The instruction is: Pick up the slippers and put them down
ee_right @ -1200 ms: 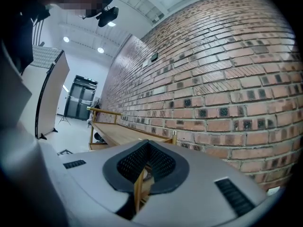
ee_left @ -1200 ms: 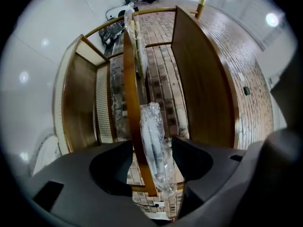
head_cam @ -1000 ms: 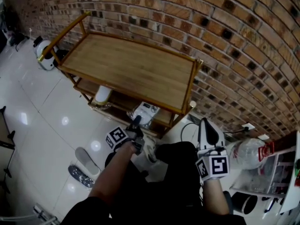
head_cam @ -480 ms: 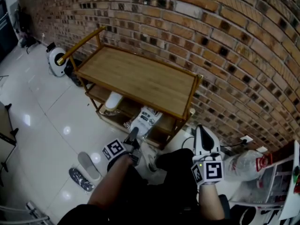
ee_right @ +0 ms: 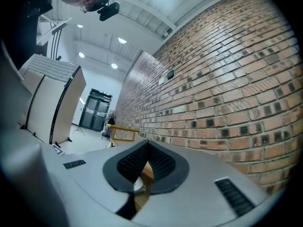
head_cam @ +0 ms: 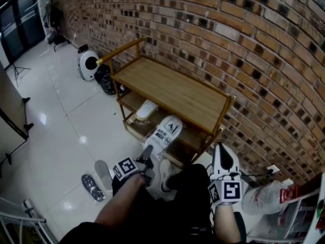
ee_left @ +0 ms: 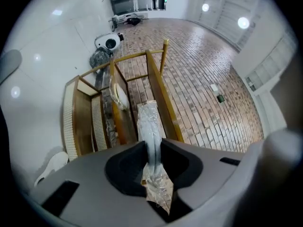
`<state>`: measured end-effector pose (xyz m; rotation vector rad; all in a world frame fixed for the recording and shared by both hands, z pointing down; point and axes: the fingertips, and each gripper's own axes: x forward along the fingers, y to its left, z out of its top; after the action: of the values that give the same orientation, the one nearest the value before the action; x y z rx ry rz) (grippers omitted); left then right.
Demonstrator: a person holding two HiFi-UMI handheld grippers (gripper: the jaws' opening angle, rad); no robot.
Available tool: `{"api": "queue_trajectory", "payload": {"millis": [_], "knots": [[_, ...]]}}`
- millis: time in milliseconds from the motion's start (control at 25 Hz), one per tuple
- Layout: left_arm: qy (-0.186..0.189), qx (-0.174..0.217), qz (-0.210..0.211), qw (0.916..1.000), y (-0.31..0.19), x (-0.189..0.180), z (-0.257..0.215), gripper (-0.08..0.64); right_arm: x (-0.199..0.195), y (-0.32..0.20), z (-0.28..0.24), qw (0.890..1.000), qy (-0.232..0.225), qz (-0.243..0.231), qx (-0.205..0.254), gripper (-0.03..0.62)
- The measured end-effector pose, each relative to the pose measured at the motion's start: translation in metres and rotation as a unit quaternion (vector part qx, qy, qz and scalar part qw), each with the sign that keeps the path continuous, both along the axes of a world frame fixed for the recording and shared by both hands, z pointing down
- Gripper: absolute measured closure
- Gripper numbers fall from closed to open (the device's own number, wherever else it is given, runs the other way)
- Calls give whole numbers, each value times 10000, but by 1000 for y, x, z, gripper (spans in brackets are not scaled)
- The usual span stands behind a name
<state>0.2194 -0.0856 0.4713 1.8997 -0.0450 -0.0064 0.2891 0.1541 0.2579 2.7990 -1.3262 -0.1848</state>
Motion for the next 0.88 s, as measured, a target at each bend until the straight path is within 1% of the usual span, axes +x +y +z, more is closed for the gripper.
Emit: {"api": "queue_trajectory", "payload": {"millis": [120, 200, 280, 360, 440, 600, 680, 800, 880], "knots": [[97, 23, -244, 9997, -15, -19, -9, 491, -12, -28, -3, 9993, 42, -366, 40, 583], [152, 93, -455, 9988, -28, -38, -15, 491, -24, -49, -6, 9978, 76, -650, 50, 583], [197, 127, -735, 9970, -43, -62, -18, 491, -36, -70, -8, 9953, 105, -960, 60, 583], [263, 91, -1118, 9933, -60, -86, -19, 491, -47, -91, -8, 9913, 139, -1308, 40, 583], [336, 52, -1552, 9873, -78, -111, -21, 491, -57, -114, -9, 9854, 177, -1692, 5, 583], [508, 237, -2226, 9733, -103, -165, -32, 491, -82, -149, -12, 9725, 209, -2318, -3, 583], [660, 269, -2561, 9640, -107, -195, -37, 491, -98, -165, -13, 9646, 213, -2628, 10, 583], [651, 471, -3033, 9495, -114, -239, -43, 491, -120, -185, -16, 9526, 204, -3033, 123, 583], [836, 552, -3272, 9396, -117, -263, -53, 491, -132, -196, -17, 9450, 173, -3260, 213, 583]]}}
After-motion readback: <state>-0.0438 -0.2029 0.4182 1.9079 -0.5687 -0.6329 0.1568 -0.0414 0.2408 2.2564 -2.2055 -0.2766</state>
